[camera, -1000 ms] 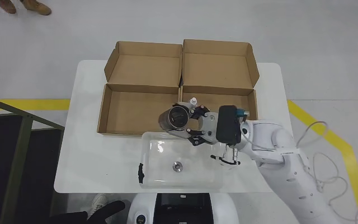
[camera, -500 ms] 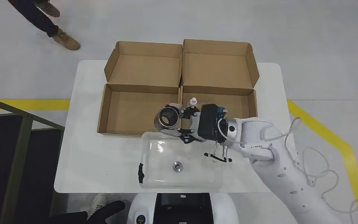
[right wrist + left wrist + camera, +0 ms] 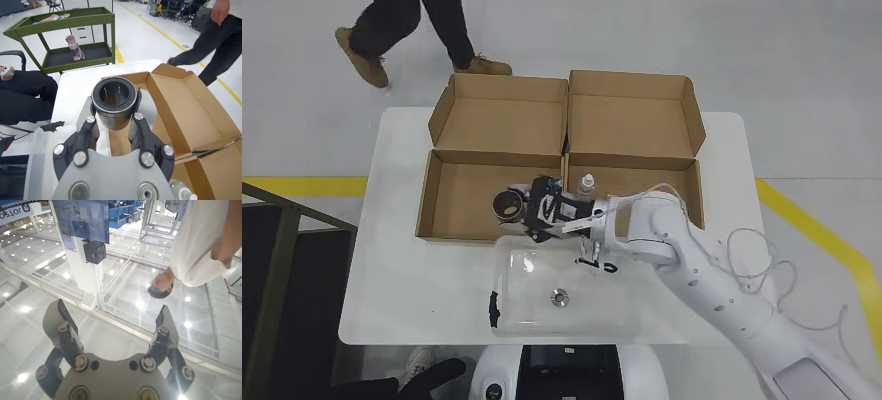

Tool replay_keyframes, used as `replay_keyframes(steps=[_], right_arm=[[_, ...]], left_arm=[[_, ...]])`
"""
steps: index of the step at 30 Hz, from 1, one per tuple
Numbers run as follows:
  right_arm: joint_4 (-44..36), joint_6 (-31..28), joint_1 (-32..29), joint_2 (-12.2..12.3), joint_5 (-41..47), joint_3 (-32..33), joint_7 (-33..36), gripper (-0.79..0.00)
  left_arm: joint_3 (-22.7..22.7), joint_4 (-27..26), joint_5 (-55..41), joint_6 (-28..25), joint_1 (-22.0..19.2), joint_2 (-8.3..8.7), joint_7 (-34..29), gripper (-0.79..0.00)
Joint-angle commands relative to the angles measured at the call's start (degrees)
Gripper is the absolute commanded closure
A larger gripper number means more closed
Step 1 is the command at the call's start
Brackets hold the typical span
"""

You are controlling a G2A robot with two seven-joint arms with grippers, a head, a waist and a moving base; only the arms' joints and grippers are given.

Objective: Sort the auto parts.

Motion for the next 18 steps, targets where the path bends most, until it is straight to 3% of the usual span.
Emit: replay_keyframes(steps=[1,18], right_arm=[[2.45,0.58,1.64,-0.82,0.35,-1.58,0.20,0.000],[21.66,2.26,12.55,-7.63,3.53,-9.09,1.91,0.000]], left_arm=[[0.00,0.00,0.00,0.00,0.00,0.00,0.00,-0.785],[0.00,0.00,0.00,0.00,0.00,0.00,0.00,-0.785]])
